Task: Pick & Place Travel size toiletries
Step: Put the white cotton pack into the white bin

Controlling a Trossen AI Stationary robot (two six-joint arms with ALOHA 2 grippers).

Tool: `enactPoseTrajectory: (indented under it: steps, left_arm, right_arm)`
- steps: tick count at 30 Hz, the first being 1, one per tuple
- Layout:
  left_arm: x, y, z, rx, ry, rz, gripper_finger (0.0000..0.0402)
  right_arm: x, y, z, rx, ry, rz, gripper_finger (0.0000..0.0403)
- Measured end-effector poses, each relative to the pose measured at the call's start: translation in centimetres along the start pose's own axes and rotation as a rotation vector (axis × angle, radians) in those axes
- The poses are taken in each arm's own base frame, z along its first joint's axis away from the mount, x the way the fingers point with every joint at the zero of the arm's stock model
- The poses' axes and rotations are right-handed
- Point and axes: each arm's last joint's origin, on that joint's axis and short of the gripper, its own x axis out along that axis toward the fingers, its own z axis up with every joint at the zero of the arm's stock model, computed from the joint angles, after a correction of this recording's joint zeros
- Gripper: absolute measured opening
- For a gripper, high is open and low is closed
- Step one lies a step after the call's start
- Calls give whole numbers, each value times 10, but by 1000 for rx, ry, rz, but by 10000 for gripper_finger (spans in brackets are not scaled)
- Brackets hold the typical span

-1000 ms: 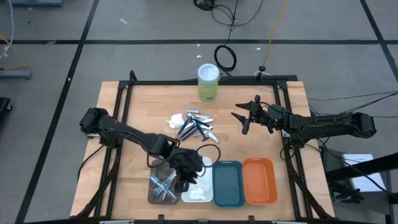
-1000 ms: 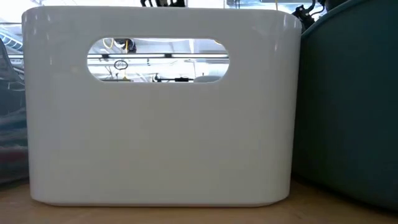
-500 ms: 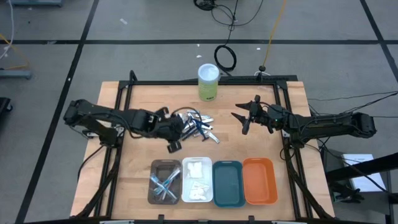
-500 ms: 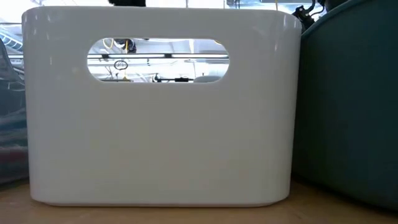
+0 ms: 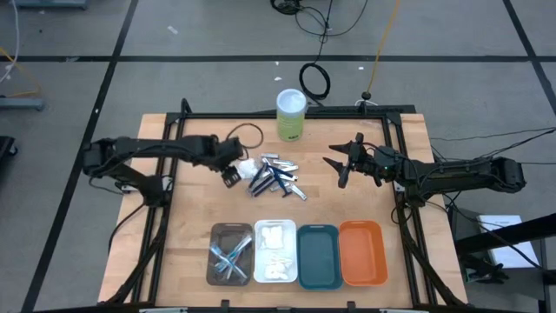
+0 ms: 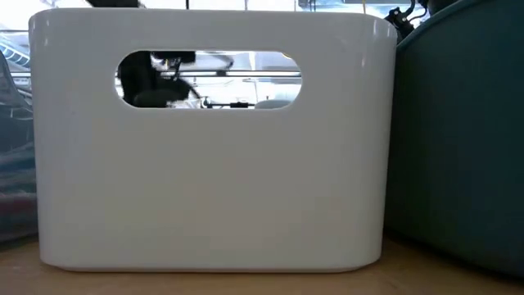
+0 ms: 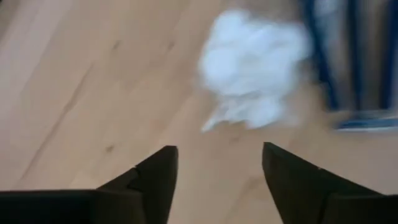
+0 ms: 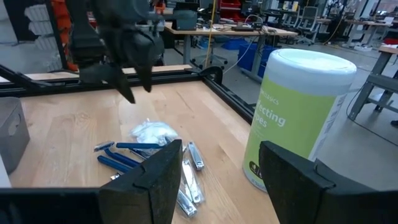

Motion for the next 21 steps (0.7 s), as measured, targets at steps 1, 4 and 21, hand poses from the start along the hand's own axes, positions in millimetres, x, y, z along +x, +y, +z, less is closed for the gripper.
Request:
enactPoseTrajectory:
  steps: [1, 4, 21]
  left_arm:
    - [5, 8, -2, -4, 17, 10, 245]
    - [15, 29, -5, -48, 43, 4, 266]
    - [20, 12, 26, 54, -265, -237, 250]
  right_arm:
    - [0, 0, 0, 0, -1, 0, 201]
    - [0, 0, 0, -1, -1, -1, 201]
    - [0, -1, 0, -27, 3, -5, 201]
